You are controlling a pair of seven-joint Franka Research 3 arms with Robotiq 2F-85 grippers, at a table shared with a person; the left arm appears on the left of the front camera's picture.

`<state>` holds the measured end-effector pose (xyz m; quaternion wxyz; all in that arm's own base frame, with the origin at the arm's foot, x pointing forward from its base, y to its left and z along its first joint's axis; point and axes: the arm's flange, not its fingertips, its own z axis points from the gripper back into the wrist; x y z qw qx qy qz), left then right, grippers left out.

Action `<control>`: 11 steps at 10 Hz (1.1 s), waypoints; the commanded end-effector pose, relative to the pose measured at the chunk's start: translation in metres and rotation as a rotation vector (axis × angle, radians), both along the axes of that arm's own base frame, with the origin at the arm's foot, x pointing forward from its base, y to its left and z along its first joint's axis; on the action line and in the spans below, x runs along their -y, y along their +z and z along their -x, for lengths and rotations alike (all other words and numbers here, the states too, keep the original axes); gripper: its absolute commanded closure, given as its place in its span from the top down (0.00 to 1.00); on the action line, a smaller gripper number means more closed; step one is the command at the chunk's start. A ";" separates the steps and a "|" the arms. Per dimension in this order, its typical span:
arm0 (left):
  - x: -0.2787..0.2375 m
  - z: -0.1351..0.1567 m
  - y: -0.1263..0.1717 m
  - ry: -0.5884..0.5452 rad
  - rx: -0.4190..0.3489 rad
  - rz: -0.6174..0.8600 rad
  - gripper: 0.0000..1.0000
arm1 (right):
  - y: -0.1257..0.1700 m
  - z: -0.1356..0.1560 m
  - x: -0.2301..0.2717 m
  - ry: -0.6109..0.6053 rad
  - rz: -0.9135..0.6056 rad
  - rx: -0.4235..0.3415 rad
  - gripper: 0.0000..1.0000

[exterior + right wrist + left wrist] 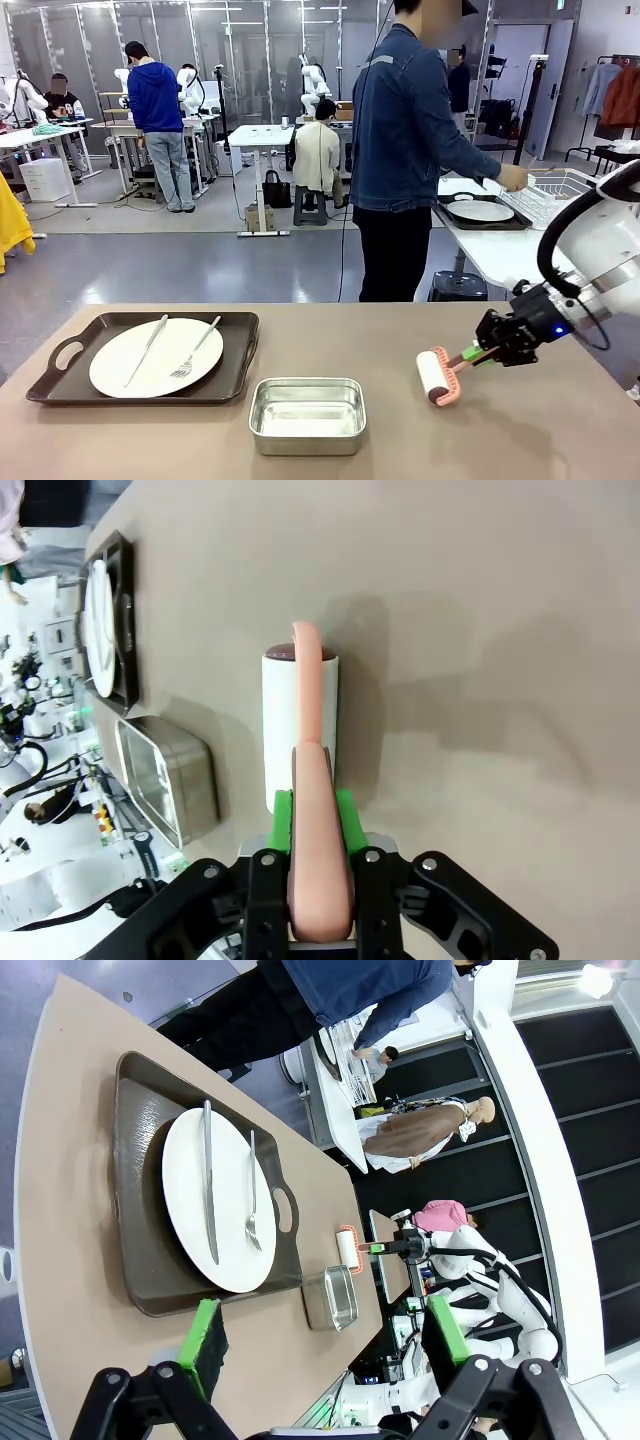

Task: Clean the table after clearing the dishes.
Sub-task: When the left (or right) Handle tray is removed, use the left hand (or right hand) to clean the left (or right) side of the table with the Lint Roller.

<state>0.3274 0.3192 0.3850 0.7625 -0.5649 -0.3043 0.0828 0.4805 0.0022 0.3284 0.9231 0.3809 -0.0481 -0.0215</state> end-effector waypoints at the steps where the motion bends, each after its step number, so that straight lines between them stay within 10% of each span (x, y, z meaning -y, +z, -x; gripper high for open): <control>1: -0.001 0.004 0.001 -0.010 0.007 -0.009 1.00 | -0.003 0.006 0.024 -0.068 0.237 0.011 0.20; 11: -0.001 0.004 0.001 -0.010 0.007 -0.009 1.00 | 0.129 0.041 0.060 -0.127 0.600 0.170 0.20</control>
